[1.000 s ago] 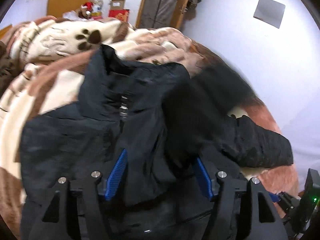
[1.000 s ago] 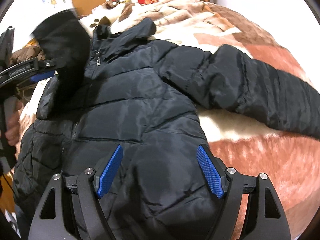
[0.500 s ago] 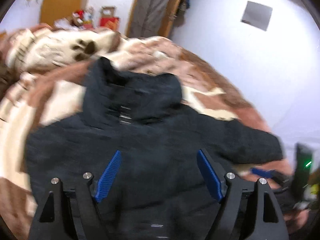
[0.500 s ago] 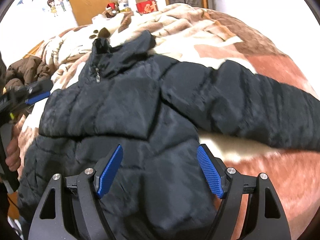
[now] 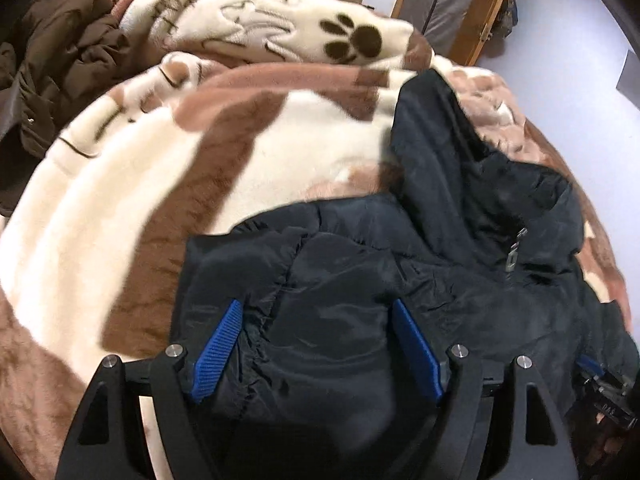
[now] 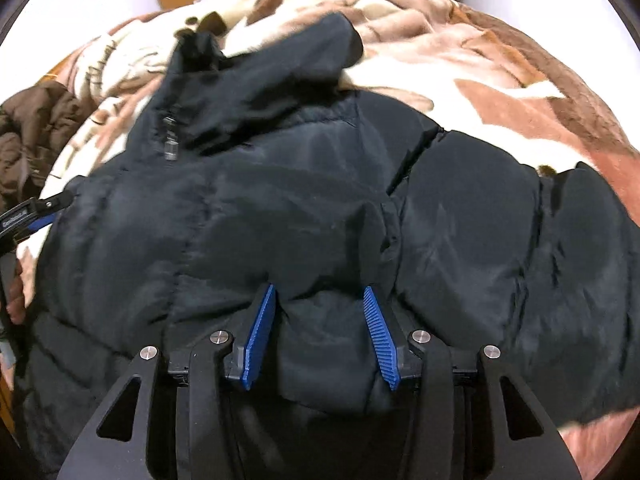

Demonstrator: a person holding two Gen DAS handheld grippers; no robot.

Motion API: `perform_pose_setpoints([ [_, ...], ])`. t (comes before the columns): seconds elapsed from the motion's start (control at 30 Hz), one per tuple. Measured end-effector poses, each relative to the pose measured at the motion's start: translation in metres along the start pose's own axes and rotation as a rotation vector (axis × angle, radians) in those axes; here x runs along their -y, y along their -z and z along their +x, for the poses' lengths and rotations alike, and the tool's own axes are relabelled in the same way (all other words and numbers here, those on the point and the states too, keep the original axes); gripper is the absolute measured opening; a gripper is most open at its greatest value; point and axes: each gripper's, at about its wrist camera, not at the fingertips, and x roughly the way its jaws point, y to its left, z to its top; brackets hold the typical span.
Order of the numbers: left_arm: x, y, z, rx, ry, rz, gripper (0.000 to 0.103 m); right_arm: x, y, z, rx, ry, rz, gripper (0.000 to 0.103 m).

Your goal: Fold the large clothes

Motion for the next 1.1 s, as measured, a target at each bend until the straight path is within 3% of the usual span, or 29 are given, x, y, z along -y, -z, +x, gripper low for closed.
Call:
perform_pose_setpoints([
  [0.23,0.009,0.005,0.002,0.004,-0.041,0.050,0.084,-0.001,-0.005,0.009,-0.012,0.024,-0.031,0.047],
  [0.3,0.008,0.002,-0.013,0.015,-0.022,0.052,0.082,0.002,-0.006,-0.001,-0.022,0.015,-0.013,0.047],
  [0.43,-0.001,0.015,-0.054,0.092,0.047,0.031,0.081,0.007,0.000,-0.040,0.069,-0.011,0.004,0.047],
  [0.5,-0.006,0.025,-0.050,0.065,0.037,0.025,0.080,0.010,0.005,-0.038,0.057,-0.013,0.006,0.047],
  [0.57,-0.011,0.037,-0.030,-0.007,0.005,0.018,0.077,0.014,0.014,-0.015,-0.024,0.002,0.010,0.047],
  [0.67,-0.010,0.040,-0.027,-0.013,-0.007,0.012,0.077,0.019,0.022,-0.007,-0.040,-0.018,0.040,0.046],
  [0.87,0.007,0.049,-0.070,0.023,0.006,0.045,0.077,0.016,0.029,-0.058,0.021,0.015,0.028,0.046],
  [1.1,0.045,0.095,-0.143,0.052,0.050,0.102,0.077,0.014,0.072,-0.142,0.130,0.019,0.044,0.046],
])
